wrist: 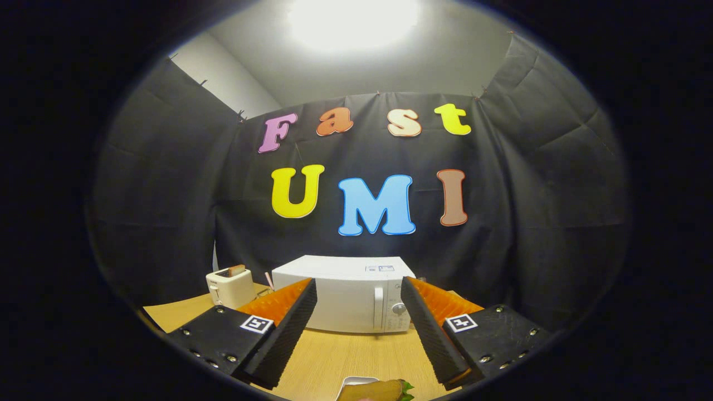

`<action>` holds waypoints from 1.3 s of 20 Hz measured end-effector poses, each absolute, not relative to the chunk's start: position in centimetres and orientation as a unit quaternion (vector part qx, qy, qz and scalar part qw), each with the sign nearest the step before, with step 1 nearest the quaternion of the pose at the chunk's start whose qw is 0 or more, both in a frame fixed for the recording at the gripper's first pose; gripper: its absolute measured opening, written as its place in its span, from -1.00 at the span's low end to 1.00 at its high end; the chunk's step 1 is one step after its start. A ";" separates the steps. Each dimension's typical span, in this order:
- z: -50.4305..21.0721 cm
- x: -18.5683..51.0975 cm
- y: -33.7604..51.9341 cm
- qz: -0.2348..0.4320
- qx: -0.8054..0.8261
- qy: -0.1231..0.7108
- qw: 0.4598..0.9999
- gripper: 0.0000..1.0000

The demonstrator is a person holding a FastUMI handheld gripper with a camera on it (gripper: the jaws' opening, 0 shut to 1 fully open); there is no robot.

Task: Open the microwave, put the food inside, and close the microwave door.

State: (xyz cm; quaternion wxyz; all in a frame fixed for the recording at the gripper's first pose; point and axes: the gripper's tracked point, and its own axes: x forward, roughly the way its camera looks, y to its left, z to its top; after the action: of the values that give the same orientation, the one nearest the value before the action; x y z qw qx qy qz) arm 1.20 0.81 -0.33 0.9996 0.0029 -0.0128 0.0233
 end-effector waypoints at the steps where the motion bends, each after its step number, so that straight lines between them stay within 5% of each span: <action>1: -0.3 2.0 0.9 0.023 0.002 -0.011 1.000 0.93; 14: -4.9 15.8 -2.0 0.008 0.033 0.049 0.998 0.94; 26: -16.4 25.4 -4.1 0.017 0.027 0.180 0.983 0.95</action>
State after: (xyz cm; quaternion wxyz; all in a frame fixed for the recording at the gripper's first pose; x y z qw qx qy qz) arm 25.41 -4.06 -16.39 0.9831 0.0267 0.1805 0.0165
